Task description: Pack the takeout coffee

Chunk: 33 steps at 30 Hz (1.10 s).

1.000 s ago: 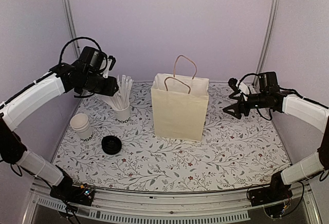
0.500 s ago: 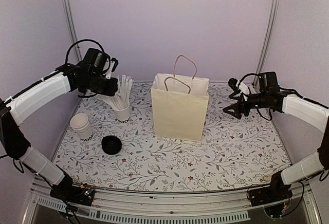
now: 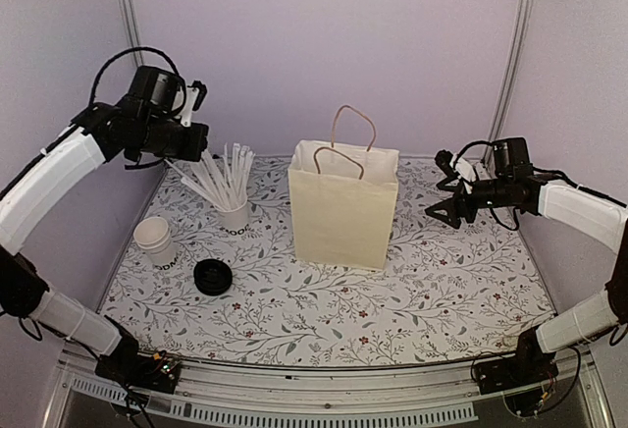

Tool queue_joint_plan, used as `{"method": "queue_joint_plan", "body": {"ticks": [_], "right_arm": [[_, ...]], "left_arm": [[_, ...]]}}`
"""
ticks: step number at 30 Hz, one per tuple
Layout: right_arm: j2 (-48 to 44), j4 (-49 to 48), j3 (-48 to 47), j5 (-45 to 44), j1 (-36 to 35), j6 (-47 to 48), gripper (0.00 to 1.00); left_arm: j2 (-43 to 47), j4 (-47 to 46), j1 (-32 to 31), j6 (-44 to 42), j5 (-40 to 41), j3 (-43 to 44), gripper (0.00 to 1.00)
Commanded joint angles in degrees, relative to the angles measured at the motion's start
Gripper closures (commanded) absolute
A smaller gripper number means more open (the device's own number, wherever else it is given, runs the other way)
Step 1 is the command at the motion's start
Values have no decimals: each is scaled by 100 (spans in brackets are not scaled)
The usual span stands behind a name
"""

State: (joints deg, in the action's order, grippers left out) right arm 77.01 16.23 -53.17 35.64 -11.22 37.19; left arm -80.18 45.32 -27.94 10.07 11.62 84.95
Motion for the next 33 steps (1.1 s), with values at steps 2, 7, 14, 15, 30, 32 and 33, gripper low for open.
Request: {"method": "queue_joint_plan", "body": {"ticks": [2,7,14,15,30,32,33], "right_arm": [[68,30,26,-47,7,52,14],[92,29,26,-65,12,52,14],[88,38,17,-66,3,52,14],[86,37,17,-66,13,52,14],[110,92,-9,-75,14,87,14],[111,92,-9,-81,14,87,14],[112,91,-9,-83,14,87,14]], "left_arm": [[550,363,65,-276,333,874,100],[819,330,67,-398,364,1397,100],[892,184,69,-400,-14,1660,100],[895,135,63,-397,-199,1638,100],[738,-1136,-93,338,-3440,1263,100],[621,-1251,-201,381,-3475,1185,100],[544,-1300,-262,394,-3489,1148,100]]}}
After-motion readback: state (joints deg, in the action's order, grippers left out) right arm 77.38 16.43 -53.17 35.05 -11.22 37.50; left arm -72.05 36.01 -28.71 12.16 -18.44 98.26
